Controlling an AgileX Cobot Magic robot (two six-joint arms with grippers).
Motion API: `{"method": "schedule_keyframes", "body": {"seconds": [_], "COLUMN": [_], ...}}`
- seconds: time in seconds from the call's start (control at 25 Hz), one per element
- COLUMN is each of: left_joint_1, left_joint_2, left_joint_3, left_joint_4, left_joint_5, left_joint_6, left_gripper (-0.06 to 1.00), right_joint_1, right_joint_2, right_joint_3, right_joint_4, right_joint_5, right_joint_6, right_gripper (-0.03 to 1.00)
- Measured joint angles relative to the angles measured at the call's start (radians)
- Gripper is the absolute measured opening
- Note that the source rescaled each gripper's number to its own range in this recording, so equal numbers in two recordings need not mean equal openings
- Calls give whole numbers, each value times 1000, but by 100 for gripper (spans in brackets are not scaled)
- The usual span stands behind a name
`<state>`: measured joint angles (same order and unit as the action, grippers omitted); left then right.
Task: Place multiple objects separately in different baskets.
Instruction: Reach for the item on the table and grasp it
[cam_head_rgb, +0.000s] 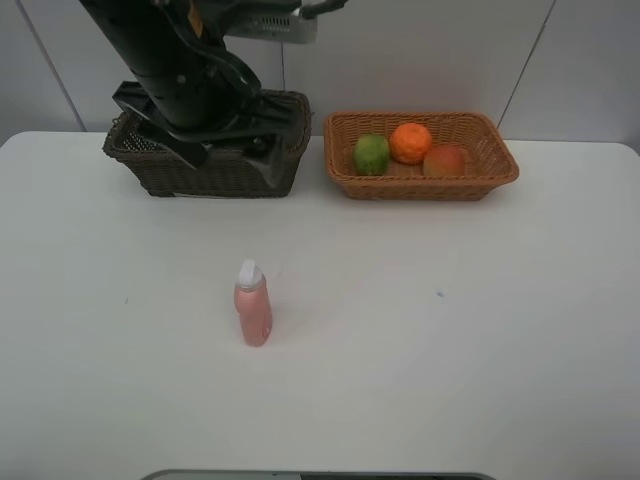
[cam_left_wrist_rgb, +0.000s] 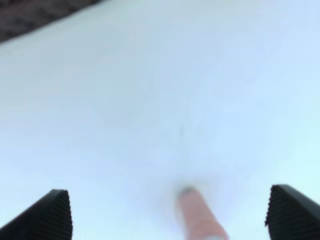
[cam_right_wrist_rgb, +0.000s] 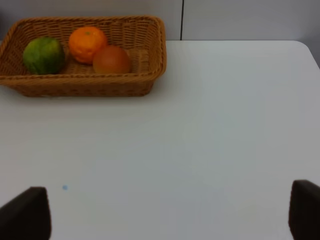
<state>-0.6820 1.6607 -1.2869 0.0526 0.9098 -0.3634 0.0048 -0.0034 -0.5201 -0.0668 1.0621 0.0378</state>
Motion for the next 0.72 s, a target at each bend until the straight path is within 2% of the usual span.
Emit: {"method": "schedule_keyframes", "body": {"seconds": [0.36,0.72], "left_joint_1": [-59,-82], "left_joint_2": [0,0], "left_joint_3": [82,206], "left_joint_4": [71,32], "left_joint_5": [-34,-105], "left_joint_6": [-178,-199], "left_gripper": [100,100], "right_joint_1": [0,0], "right_joint_2": [0,0], "right_joint_3": [0,0], "right_joint_4": [0,0], "right_joint_5": [0,0], "right_joint_6": [0,0], "right_gripper": [100,100]}}
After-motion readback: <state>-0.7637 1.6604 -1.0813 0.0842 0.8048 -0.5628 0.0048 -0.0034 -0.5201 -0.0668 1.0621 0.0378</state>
